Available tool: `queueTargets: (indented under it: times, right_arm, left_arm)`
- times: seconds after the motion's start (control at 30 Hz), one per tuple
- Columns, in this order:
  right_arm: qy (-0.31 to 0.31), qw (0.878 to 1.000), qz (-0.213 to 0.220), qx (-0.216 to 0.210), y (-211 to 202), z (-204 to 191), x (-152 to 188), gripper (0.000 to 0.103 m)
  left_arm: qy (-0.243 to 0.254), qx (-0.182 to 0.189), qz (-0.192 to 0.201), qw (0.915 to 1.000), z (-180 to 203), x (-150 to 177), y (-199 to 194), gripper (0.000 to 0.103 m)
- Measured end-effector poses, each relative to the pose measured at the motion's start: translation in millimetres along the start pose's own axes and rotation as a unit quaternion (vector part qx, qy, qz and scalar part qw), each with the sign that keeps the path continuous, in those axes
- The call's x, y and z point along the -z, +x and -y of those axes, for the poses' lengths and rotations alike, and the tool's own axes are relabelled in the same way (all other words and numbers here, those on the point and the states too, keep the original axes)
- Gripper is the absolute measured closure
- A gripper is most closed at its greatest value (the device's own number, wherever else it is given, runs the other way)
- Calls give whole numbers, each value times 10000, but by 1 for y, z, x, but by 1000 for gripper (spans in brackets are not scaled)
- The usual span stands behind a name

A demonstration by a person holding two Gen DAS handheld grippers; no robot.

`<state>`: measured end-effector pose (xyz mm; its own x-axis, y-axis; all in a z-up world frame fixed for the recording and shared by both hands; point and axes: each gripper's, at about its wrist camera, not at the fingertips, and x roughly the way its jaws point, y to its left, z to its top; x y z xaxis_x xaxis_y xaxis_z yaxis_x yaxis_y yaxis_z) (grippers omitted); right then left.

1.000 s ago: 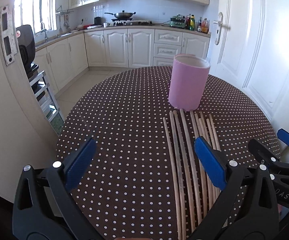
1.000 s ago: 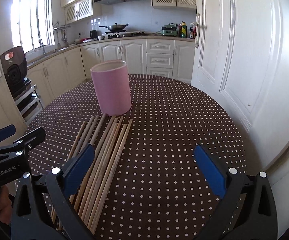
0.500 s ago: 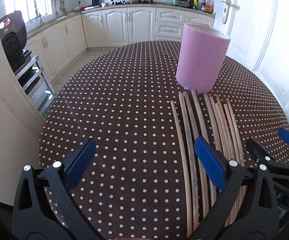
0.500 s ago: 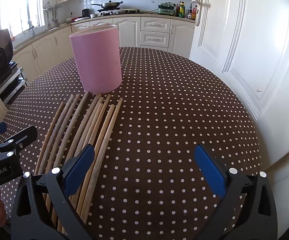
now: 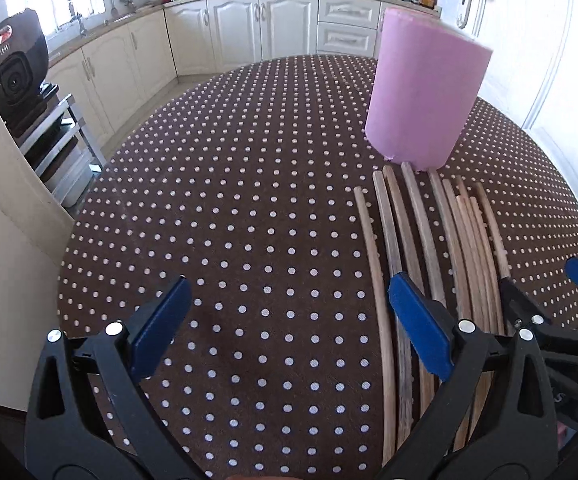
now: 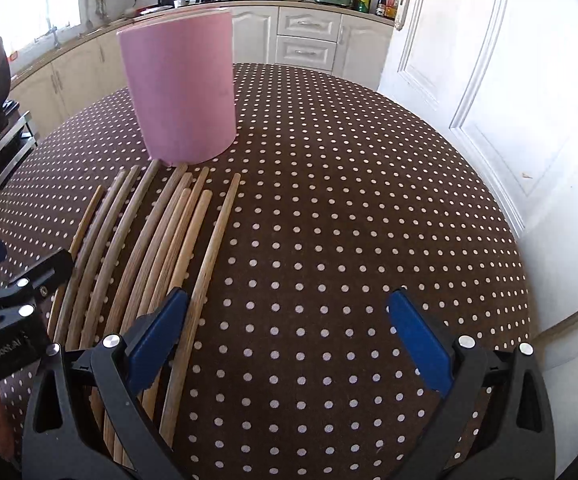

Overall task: Organize utensils
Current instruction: 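Move the right gripper down toward the row of wooden chopsticks, then close the right gripper on one wooden chopstick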

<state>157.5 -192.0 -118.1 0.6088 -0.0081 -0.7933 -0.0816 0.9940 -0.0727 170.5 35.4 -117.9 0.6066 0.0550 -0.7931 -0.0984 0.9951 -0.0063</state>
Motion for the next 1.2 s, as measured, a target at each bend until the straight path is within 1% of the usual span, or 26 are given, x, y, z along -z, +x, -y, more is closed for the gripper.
queueTargets:
  times: [0.13, 0.17, 0.2, 0.23, 0.27, 0.3, 0.37, 0.5, 0.63, 0.7, 0.73, 0.77, 0.8, 0.83, 0.87, 0.9, 0.93, 0.97, 1.0, 1.07, 1.1, 1.2]
  right_arm:
    - [-24, 10000, 24, 39, 4, -3, -5, 7]
    - [-70, 10000, 49, -15, 4, -5, -6, 9]
    - [-116, 9998, 61, -127, 7, -10, -11, 17]
    - [-139, 9995, 66, -283, 6, -11, -11, 22]
    - [-121, 9993, 65, -360, 8, -12, -12, 29]
    - [-107, 9989, 68, -442, 7, -13, -11, 33]
    - [-133, 9984, 87, -537, 7, -12, -10, 37]
    - [-191, 9980, 76, -591, 6, -12, -7, 37]
    - [-237, 9976, 109, -635, 0, -13, 4, 39]
    - [-282, 9973, 141, -665, -7, -14, 12, 42]
    - [-295, 9971, 152, -684, -8, -13, 14, 43]
    - [-301, 9969, 159, -704, -9, -13, 14, 47]
    - [-309, 9968, 165, -718, -9, -15, 12, 52]
    - [-316, 9966, 178, -741, -10, -14, 13, 56]
    - [-314, 9963, 191, -773, -12, -13, 14, 62]
    - [-304, 9959, 202, -824, -14, -11, 16, 69]
    - [-278, 9955, 202, -881, -14, -10, 17, 72]
    - [-241, 9952, 194, -930, -15, -8, 17, 77]
    - [-195, 9949, 183, -976, -15, -6, 16, 80]
    - [-107, 9936, 128, -1114, -16, -1, 16, 82]
    - [-78, 9931, 105, -1162, -16, 1, 16, 86]
    - [-40, 9912, 72, -1319, -20, 7, 19, 92]
  left_arm:
    - [-174, 178, -18, 9997, -7, -3, 7, 6]
    - [-231, 211, -37, 9995, -10, -5, 9, 6]
    - [-235, 219, -57, 9995, -11, -6, 10, 6]
    - [-192, 192, -52, 9996, -10, -6, 11, 6]
    - [-143, 136, -60, 9998, -9, -5, 11, 6]
    - [-112, 106, -70, 9999, -7, -5, 12, 6]
    - [-69, 69, -90, 9999, -5, -5, 11, 6]
    - [-160, 176, -131, 9996, -8, -3, 7, 6]
    - [106, 73, -152, 9998, -6, 2, 5, 11]
    - [70, 82, -183, 9998, -9, 3, 4, 13]
    - [70, 71, -191, 9998, -10, 3, 2, 16]
    - [79, 58, -187, 9998, -10, 4, 1, 19]
    - [111, 74, -168, 9998, -10, 5, -1, 28]
    - [134, 127, -140, 9997, -11, 6, -4, 38]
    - [136, 171, -102, 9997, -10, 8, -7, 44]
    - [109, 228, -18, 9997, -11, 10, -9, 55]
    - [137, 274, 67, 9995, -12, 12, -10, 62]
    - [197, 313, 136, 9992, -11, 13, -10, 65]
    - [263, 358, 213, 9988, -11, 14, -10, 70]
    - [250, 474, 231, 9983, -11, 13, -11, 77]
    - [200, 556, 236, 9980, -12, 13, -11, 83]
    - [96, 978, 170, 9950, -21, 11, -12, 91]
